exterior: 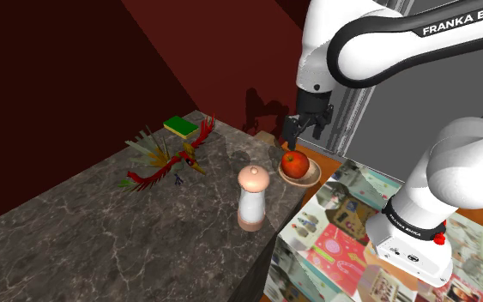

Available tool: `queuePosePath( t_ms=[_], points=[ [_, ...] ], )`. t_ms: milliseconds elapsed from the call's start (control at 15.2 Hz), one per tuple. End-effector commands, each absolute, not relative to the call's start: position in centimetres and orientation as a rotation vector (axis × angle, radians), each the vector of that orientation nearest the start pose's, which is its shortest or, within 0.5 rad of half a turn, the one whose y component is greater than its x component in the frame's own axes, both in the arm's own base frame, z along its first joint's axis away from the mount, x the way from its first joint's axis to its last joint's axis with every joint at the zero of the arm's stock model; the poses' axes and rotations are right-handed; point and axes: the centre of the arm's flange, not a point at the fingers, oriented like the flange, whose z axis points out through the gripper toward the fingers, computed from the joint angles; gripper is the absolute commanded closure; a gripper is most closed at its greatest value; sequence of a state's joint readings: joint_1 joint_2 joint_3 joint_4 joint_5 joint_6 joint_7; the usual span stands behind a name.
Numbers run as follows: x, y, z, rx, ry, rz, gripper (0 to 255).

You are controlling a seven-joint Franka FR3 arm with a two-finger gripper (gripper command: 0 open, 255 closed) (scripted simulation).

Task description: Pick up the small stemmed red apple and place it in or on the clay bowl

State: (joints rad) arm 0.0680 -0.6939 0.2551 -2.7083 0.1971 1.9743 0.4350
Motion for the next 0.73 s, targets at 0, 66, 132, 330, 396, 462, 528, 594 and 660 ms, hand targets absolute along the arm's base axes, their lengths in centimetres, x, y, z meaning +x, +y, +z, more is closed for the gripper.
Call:
queuePosePath(
  t_ms=[0,66,132,330,396,462,528,594,660],
  points=[
    [31.1,11.2,44.0,-3.116,0.400,0.083,0],
    [31.2,11.2,45.3,-3.116,0.400,0.083,0],
    [31.3,11.2,46.3,-3.116,0.400,0.083,0],
    [31.3,11.2,46.3,-3.116,0.400,0.083,0],
    [31.3,11.2,46.3,-3.116,0.400,0.083,0],
    [31.3,11.2,46.3,-3.116,0.400,0.083,0],
    [31.3,11.2,46.3,-3.116,0.400,0.083,0],
    [31.3,11.2,46.3,-3.116,0.400,0.083,0],
    [31.3,11.2,46.3,-3.116,0.400,0.083,0]
  ],
)
